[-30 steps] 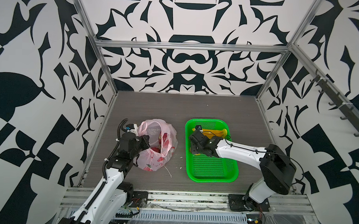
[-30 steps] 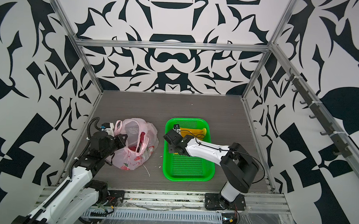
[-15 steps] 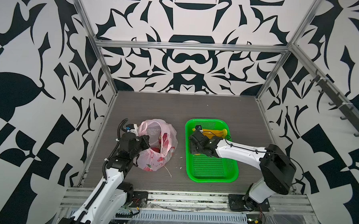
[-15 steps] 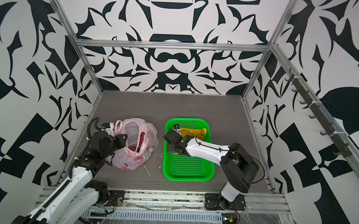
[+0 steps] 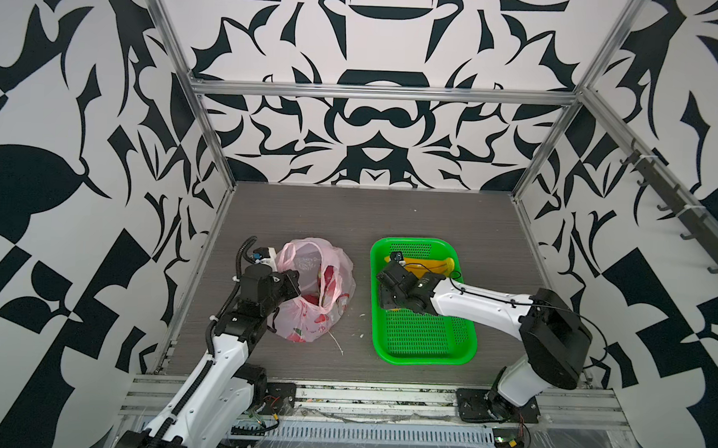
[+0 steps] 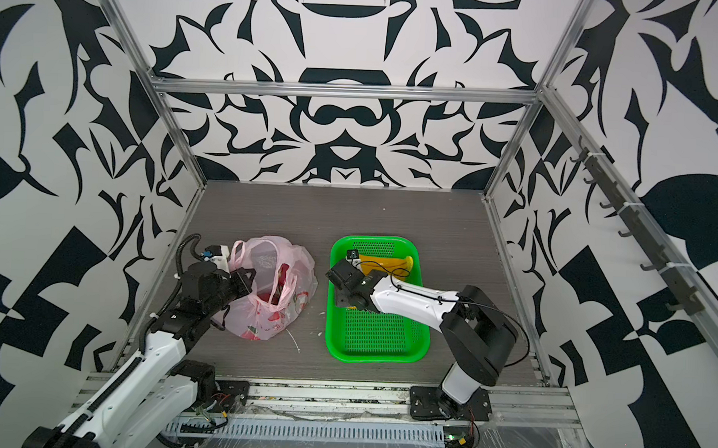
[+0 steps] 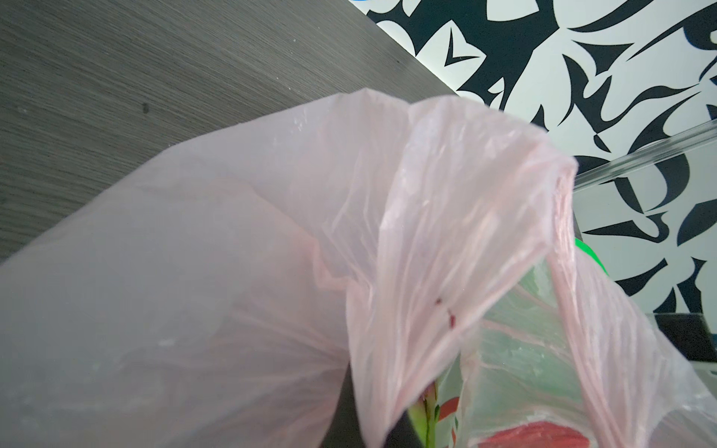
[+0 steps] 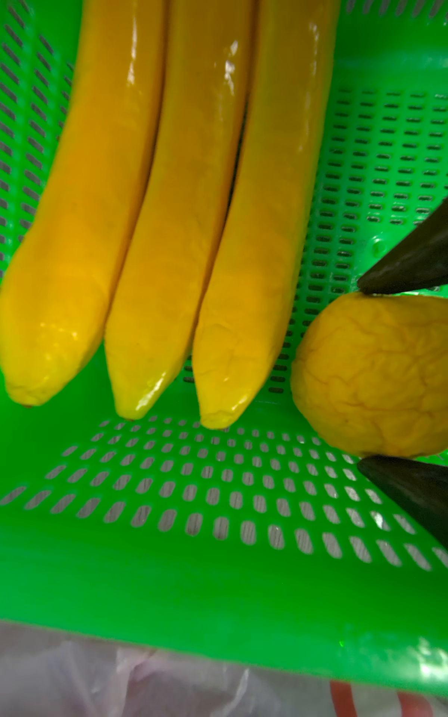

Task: Untie the knot of the plastic bag and take out the fruit
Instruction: 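Lower the yellow fruit into the basket beside the bananas and open the right gripper, then raise the right gripper and move it back toward the pink bag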

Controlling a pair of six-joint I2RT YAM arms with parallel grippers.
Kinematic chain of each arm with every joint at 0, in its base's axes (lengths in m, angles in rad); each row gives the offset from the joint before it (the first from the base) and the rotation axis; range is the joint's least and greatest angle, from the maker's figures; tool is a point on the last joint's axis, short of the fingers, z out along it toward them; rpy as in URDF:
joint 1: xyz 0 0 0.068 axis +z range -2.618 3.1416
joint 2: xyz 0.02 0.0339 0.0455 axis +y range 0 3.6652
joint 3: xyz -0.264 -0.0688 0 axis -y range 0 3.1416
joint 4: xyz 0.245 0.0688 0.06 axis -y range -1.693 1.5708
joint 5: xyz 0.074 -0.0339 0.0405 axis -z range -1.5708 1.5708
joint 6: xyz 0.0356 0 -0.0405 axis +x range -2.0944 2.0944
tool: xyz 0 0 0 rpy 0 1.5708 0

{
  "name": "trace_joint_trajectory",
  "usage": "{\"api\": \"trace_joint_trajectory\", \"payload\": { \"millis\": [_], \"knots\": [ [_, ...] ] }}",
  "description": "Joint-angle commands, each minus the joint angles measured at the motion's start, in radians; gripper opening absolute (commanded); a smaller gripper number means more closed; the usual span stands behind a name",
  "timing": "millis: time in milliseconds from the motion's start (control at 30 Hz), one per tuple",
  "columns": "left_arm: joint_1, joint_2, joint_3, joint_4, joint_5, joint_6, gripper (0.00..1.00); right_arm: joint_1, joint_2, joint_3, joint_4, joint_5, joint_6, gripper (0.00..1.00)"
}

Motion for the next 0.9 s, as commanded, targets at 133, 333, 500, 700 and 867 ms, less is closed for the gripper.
{"api": "trace_joint_trajectory", "payload": {
  "millis": [133, 333, 500, 700, 867],
  "knots": [
    [0.003, 0.024, 0.033, 0.035, 0.006, 0.037, 0.00, 0.009, -0.050, 0.037, -0.037, 0.027, 0.009, 0.70],
    [0.003, 0.065, 0.059, 0.066, 0.023, 0.052, 0.00, 0.012, -0.078, 0.041, -0.050, 0.043, 0.013, 0.70],
    [0.004, 0.121, 0.093, 0.098, 0.045, 0.077, 0.00, 0.016, -0.113, 0.052, -0.074, 0.065, 0.009, 0.70],
    [0.002, 0.203, 0.129, 0.151, 0.088, 0.110, 0.00, 0.016, -0.141, 0.066, -0.085, 0.078, -0.004, 0.69],
    [0.003, 0.272, 0.184, 0.166, 0.141, 0.168, 0.00, 0.016, -0.145, 0.113, -0.097, 0.088, -0.041, 0.68]
  ]
}}
